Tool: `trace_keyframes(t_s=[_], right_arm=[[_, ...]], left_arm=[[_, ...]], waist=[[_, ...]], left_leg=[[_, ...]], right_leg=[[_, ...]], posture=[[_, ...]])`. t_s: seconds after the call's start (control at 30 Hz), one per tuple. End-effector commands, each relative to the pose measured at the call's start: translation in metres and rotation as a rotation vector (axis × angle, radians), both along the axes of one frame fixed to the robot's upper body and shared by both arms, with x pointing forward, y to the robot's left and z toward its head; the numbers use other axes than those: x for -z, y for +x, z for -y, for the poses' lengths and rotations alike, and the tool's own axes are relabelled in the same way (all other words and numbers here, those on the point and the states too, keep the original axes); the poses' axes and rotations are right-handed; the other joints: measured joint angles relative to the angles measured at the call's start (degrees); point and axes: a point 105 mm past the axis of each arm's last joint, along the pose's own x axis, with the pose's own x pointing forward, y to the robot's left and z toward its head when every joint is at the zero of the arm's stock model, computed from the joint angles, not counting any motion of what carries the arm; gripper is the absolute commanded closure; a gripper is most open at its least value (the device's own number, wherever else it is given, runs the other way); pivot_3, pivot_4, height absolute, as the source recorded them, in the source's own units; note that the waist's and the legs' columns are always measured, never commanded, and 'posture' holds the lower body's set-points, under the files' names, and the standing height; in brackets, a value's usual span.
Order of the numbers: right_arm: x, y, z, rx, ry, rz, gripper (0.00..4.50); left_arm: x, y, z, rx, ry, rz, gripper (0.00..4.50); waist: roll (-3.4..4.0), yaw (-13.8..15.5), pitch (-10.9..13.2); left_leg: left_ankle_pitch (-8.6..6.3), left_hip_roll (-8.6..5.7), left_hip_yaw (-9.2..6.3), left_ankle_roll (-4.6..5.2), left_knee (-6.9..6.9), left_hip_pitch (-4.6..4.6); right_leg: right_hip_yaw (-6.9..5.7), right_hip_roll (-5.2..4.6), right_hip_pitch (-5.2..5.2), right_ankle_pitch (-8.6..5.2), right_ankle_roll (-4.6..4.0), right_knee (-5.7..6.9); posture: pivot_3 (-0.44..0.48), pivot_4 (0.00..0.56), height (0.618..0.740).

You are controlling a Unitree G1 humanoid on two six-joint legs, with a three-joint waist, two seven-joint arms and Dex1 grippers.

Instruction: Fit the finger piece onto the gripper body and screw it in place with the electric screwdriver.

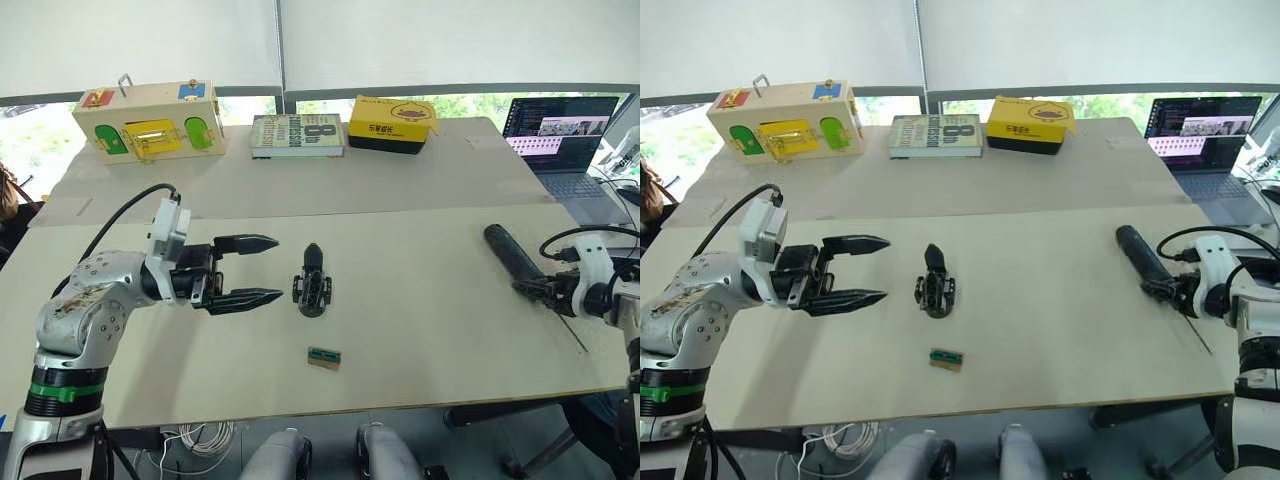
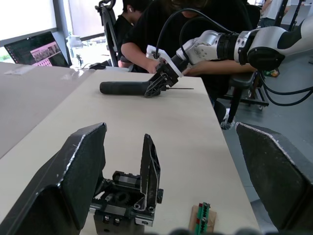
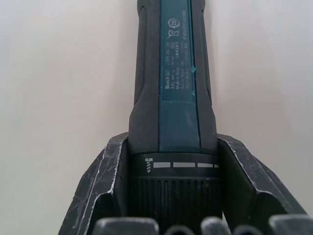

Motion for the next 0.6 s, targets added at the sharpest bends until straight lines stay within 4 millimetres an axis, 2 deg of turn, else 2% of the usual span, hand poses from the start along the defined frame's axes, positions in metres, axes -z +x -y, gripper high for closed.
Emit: trace_keyframes(t_s=[0.03,0.17,0.27,0.33,0.43,0.6], right_arm=[[-0.052,0.002,-0.024,-0.144,-0.011,0.141,2.53],[-0.073,-0.015,-0.069,-0.274,-0.017,0.157,2.53],[-0.071,-0.035,-0.11,-0.363,-0.034,0.127,2.53],[-0.062,-0.048,-0.131,-0.407,-0.062,0.112,2.53],[-0.043,-0.061,-0.151,-0.467,-0.108,0.096,2.53],[-0.021,-0.065,-0.156,-0.499,-0.111,0.07,2.53]], left_arm=[[-0.013,-0.005,-0.009,-0.016,0.014,0.078,0.0],[-0.009,-0.006,-0.021,-0.054,0.037,0.072,0.0],[-0.003,-0.008,-0.03,-0.085,0.05,0.057,0.0],[0.006,-0.01,-0.037,-0.113,0.074,0.044,0.0],[0.016,-0.009,-0.046,-0.156,0.092,0.036,0.0],[0.03,-0.01,-0.053,-0.192,0.109,0.032,0.0]], waist=[[0.15,0.0,0.1],[0.53,-0.3,0.3],[0.54,-0.3,0.3],[0.53,-0.2,0.3],[0.51,0.4,0.3],[0.4,1.3,0.4]], left_leg=[[0.0,0.0,0.0,0.0,-0.01,-0.01],[0.0,0.0,0.0,0.0,-0.02,-0.06],[-0.03,0.04,-0.01,-0.07,-0.07,-0.08],[-0.15,0.07,-0.01,-0.27,-0.07,-0.1],[-0.18,0.06,-0.01,-0.26,-0.05,-0.12],[-0.22,-0.05,0.0,-0.26,0.08,-0.13]], right_leg=[[0.01,0.0,-0.04,0.0,0.0,0.02],[0.06,0.0,-0.12,0.0,0.0,0.06],[0.07,0.01,-0.2,0.0,0.0,0.09],[0.04,0.02,-0.19,-0.01,0.01,0.05],[0.02,-0.01,-0.15,-0.02,0.03,-0.02],[-0.02,-0.11,-0.07,0.03,0.13,-0.08]], posture=[[0.0,0.15,0.74],[0.0,0.15,0.74],[0.0,0.15,0.74],[0.0,0.15,0.74],[0.0,0.15,0.74],[0.0,0.15,0.74]])
